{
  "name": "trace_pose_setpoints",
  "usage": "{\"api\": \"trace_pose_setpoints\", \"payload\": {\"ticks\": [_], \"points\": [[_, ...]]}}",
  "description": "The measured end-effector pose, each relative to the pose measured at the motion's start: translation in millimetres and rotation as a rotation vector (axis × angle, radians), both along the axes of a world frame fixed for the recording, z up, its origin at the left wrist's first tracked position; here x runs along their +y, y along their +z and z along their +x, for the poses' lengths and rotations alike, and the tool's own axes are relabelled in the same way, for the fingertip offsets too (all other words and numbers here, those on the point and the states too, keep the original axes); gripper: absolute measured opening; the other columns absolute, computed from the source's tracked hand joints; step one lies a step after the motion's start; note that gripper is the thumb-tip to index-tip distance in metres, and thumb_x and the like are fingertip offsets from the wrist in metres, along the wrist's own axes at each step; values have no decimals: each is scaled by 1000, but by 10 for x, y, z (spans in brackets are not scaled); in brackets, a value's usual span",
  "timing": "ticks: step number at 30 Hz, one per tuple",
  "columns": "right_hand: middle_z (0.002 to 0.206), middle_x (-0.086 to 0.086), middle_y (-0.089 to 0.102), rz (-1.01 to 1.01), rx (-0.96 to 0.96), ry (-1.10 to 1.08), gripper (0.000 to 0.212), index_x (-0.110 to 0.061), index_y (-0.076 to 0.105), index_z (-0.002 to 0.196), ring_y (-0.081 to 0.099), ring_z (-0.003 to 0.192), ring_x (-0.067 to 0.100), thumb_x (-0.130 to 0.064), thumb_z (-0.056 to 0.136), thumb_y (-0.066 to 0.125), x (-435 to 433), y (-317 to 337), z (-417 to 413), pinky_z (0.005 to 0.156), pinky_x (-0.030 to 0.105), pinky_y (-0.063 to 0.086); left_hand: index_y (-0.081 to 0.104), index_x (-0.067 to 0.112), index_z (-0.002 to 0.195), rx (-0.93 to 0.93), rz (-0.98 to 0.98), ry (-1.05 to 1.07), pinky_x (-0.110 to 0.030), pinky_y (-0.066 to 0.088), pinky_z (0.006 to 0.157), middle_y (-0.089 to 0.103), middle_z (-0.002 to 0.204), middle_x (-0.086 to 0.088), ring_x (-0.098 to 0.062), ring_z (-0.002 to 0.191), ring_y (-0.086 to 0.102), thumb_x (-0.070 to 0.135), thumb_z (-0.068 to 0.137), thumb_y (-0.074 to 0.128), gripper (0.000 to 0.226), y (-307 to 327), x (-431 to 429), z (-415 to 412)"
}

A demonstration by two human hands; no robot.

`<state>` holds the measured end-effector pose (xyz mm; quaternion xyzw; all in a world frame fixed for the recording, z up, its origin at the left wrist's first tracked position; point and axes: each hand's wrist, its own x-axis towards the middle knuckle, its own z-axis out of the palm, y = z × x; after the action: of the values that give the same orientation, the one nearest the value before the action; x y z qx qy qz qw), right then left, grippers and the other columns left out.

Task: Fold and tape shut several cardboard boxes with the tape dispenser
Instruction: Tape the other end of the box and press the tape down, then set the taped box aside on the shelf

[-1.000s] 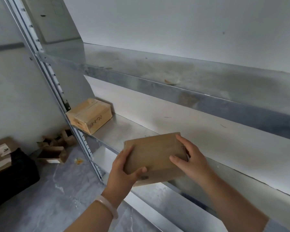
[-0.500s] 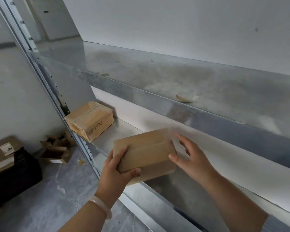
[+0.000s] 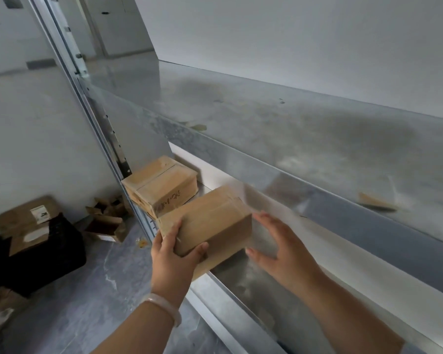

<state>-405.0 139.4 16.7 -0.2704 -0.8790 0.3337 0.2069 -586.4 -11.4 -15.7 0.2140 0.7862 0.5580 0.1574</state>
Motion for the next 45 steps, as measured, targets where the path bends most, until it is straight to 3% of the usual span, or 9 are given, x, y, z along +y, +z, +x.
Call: {"api": "trace_pose_setpoints", "payload": {"ticks": [10,15,17,20,23,26,32,36,45], "points": [[147,-20,31,-13,-64,-73,73,-33,37,146,28,139,-1,-39,83,74,-145,-118,-745,113,19,23,30,44,145,-17,-133,-110,-44,32,115,7,155,8,-26,139,26,40,81,74,78,-144,76,-644],[154,-12,33,-26,-125,-138,74,-38,35,147,28,143,6,-47,83,71,-215,-150,-1053,115,38,33,9,64,133,-47,-220,-348,-42,27,116,1,158,1,-31,145,18,51,78,71,83,27,-78,-892],[154,-12,33,-20,-136,-171,75,-37,36,147,28,142,6,-46,82,72,-258,-168,-1130,115,37,33,6,63,135,164,-256,-371,-42,19,117,-12,160,3,-27,149,4,67,71,60,84,91,-211,-1058],[153,-18,28,5,-176,-210,73,-38,34,148,22,142,0,-46,85,70,-306,-201,-1210,118,29,27,15,69,134,642,-320,-548,-47,7,116,-2,162,7,-23,149,-4,80,71,47,72,183,-212,-1371],[154,-23,21,14,-247,-252,72,-42,29,148,14,139,-8,-52,87,65,-347,-216,-1274,115,21,19,40,57,134,804,-298,-879,-55,19,117,17,159,17,-20,149,7,89,69,36,72,263,7,-1683],[157,-20,20,20,-278,-317,72,-42,28,148,17,144,0,-51,87,65,-386,-207,-1345,115,22,17,40,53,137,878,-395,-1064,-42,18,118,25,155,20,-10,143,18,90,66,30,81,290,119,-1817],[158,-23,16,18,-273,-423,74,-46,23,149,19,145,1,-55,87,63,-435,-233,-1505,113,19,16,55,46,126,984,-352,-856,-44,43,99,53,136,11,-19,125,48,85,77,30,68,143,204,-1804],[160,-23,10,-2,-261,-462,75,-48,18,149,21,145,4,-54,89,61,-498,-199,-1524,116,30,26,56,45,128,987,-384,-775,-40,42,98,51,137,10,-20,127,47,87,74,32,72,125,307,-1883],[159,-24,3,32,-281,-511,80,-47,12,151,16,146,3,-63,86,56,-660,-153,-1383,115,26,25,58,39,123,1021,-347,-776,-47,47,95,57,129,6,-23,116,55,82,76,39,66,89,348,-2089]]}}
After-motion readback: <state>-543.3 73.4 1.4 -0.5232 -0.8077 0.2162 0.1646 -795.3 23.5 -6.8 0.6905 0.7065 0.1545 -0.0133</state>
